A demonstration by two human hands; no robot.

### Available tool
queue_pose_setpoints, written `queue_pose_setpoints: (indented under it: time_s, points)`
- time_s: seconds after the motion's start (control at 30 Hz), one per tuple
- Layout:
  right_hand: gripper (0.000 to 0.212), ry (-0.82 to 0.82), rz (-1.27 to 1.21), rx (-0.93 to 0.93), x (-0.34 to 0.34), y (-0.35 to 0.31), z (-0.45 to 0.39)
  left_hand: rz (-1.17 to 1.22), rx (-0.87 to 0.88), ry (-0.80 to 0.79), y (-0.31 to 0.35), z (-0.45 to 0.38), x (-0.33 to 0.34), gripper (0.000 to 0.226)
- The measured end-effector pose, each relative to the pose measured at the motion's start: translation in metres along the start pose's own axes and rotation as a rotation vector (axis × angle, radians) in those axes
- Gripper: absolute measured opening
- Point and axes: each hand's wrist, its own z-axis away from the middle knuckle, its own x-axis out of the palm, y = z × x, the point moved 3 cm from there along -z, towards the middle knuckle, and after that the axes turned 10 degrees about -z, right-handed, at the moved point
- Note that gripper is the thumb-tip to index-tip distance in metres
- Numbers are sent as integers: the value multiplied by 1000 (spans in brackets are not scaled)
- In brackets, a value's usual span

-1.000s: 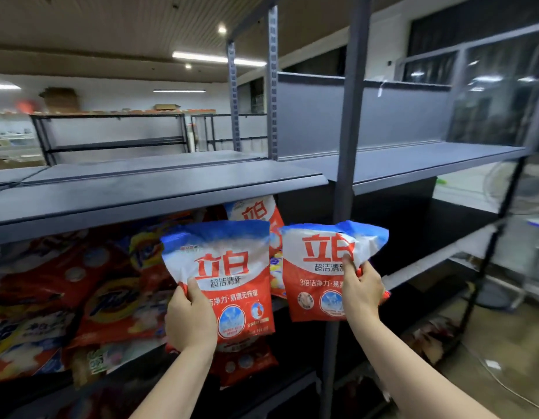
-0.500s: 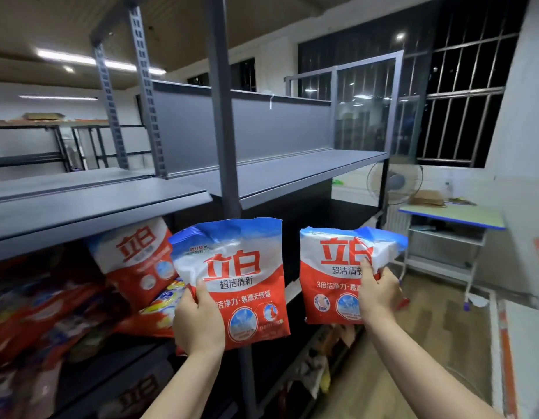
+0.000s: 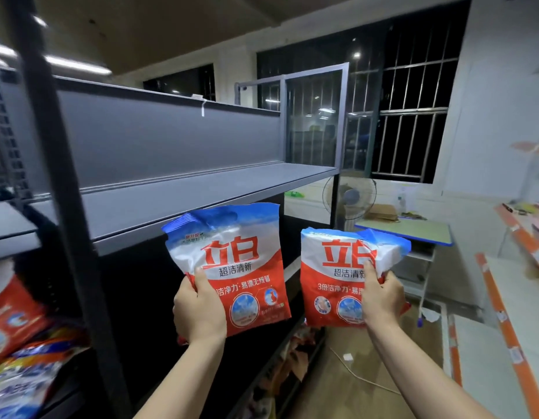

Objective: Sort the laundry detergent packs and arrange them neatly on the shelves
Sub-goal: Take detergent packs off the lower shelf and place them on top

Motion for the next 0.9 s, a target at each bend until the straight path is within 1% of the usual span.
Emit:
queue_pose_setpoints:
  time_s: [0.13,0.3,0.43,0.63,0.8,0.9]
  points:
    - [20,5,-44,6,-8,12,-50,2,18,-9,23,-2,61,39]
    - [19,26,-39,4,-9,33,-118,23,37,-18,43,-15,140,39]
    - [20,26,-47,6,3,54,-182,13,79,-15,50,-28,210,40]
    - [20,75,-58,-27,28,78,-288,30,83,-55,69,-53,321,36]
    - [28,79,-52,-27,41,93,-361,55,84,-76,91,-69,389,34]
    - [22,85,-51,-29,50,99,-401,59,93,-82,102,-78,426,33]
